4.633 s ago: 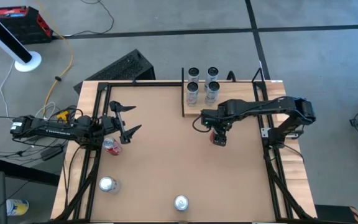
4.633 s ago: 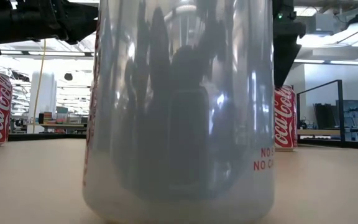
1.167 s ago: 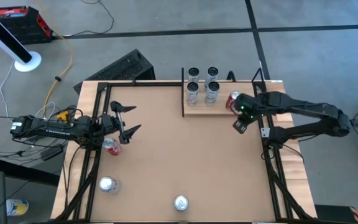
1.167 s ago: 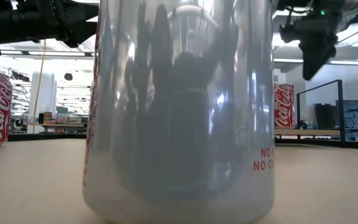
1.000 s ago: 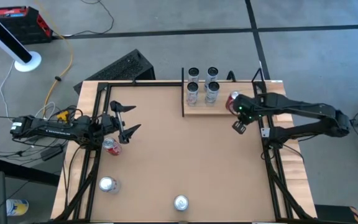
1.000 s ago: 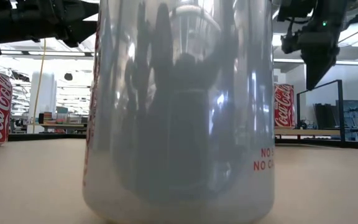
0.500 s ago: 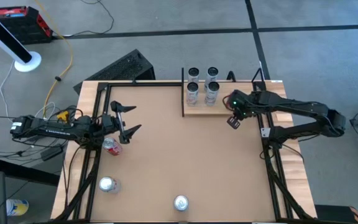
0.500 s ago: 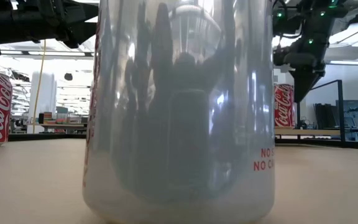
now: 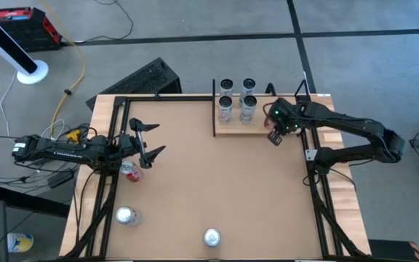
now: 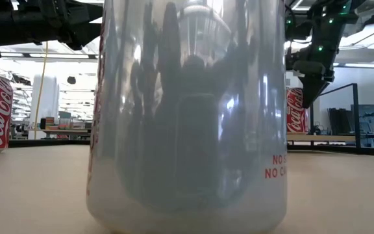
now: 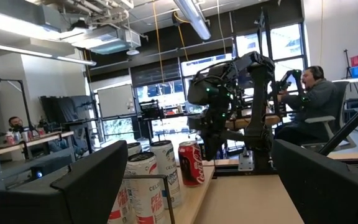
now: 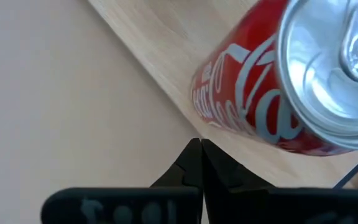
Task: Place canned beverage on shelf
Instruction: Put the top red soda can on the shelf
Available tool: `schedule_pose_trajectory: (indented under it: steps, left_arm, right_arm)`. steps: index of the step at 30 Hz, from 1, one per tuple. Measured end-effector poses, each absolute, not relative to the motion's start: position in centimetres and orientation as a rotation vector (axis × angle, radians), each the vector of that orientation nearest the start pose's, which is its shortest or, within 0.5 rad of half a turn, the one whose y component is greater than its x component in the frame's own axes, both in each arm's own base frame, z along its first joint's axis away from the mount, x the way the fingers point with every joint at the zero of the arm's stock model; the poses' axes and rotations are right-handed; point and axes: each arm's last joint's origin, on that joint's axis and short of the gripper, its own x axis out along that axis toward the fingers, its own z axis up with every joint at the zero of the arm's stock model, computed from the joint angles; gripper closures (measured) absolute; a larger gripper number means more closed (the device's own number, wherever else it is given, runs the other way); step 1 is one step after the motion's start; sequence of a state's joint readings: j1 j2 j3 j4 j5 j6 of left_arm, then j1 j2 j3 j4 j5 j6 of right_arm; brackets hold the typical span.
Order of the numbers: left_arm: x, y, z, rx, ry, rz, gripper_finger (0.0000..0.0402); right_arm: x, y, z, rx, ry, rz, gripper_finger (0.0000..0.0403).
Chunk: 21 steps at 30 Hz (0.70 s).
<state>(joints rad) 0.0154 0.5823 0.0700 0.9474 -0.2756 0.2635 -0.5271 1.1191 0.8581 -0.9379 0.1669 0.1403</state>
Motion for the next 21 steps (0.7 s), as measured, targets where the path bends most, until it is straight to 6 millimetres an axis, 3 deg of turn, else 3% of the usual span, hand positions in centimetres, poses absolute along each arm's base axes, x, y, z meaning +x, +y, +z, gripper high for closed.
schedule_pose_trajectory:
  steps: [7, 21]
  left_arm:
    - [12.9, 1.0, 22.1, 0.198, -0.393, 0.341, 0.0016]
    - [12.9, 1.0, 22.1, 0.198, -0.393, 0.341, 0.0016]
  right_arm:
    - [16.0, -10.6, 24.6, 0.35, 1.163, -0.708, 0.0385]
    - [15.9, -9.3, 24.3, 0.351, 1.244, -0.662, 0.0386]
